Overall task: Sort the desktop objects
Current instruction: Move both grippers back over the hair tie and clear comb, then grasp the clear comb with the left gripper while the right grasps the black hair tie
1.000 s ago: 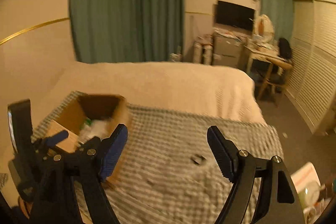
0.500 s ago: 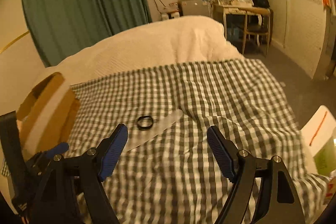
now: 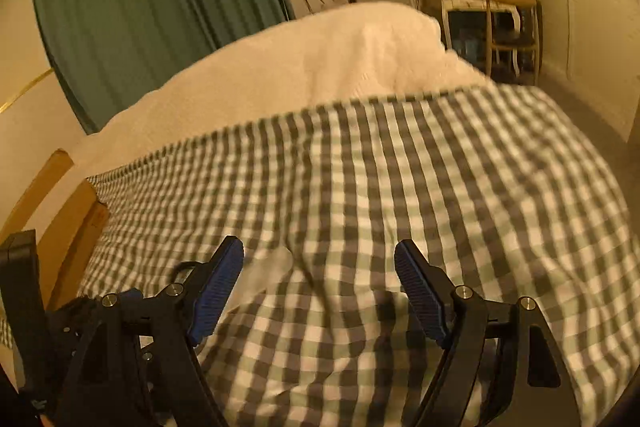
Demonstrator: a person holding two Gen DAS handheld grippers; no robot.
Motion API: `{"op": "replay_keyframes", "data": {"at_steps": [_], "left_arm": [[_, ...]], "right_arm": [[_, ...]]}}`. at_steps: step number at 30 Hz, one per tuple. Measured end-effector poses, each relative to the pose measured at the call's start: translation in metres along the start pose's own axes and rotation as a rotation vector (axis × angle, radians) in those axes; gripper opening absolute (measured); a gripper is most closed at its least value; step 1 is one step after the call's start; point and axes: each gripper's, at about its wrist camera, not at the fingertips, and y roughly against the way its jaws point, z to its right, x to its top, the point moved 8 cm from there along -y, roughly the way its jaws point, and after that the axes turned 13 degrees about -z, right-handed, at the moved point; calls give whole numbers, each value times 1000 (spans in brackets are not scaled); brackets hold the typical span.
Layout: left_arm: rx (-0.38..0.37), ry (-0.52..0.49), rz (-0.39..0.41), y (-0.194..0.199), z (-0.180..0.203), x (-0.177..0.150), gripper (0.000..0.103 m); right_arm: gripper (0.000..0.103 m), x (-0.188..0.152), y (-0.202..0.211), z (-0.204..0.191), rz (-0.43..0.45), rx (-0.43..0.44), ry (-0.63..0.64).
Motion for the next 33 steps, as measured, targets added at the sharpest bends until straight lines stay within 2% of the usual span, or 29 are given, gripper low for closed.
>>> {"op": "replay_keyframes", "data": {"at_steps": [1, 3, 5, 9, 12, 15, 18, 22, 25, 27, 30, 33], "left_arm": [[7, -37, -2, 1, 4, 0, 78], [26, -100, -11, 1, 12, -2, 50], [35, -124, -18, 2, 17, -3, 43], [19, -101, -21, 8, 14, -7, 26], [-42, -81, -42, 19, 15, -17, 26], [-65, -99, -52, 29, 22, -29, 26], [-47, -74, -57, 35, 16, -35, 26], [-16, 11, -63, 43, -14, -38, 26], [-57, 61, -69, 50, -27, -44, 26], [-115, 42, -73, 53, -21, -47, 26], [-115, 27, -50, 58, -14, -41, 26], [-123, 78, -18, 64, -26, -34, 26]], "right_arm": [[78, 0, -3, -1, -8, 11, 8], [78, 0, -4, -8, -5, 26, 38], [78, 0, -5, -13, 2, 26, 68], [78, -2, -2, -11, 7, 5, 79], [78, 0, 5, -11, 17, -7, 67], [78, 4, 16, -19, 29, -22, 93], [78, 2, 21, -35, 35, -60, 162], [78, 0, 22, -50, 48, -45, 193], [78, -5, 15, -65, 42, -29, 224], [78, -9, 6, -73, 20, -19, 238], [78, -15, -7, -82, -11, -18, 265], [78, -15, -13, -82, -17, -3, 245]]}}
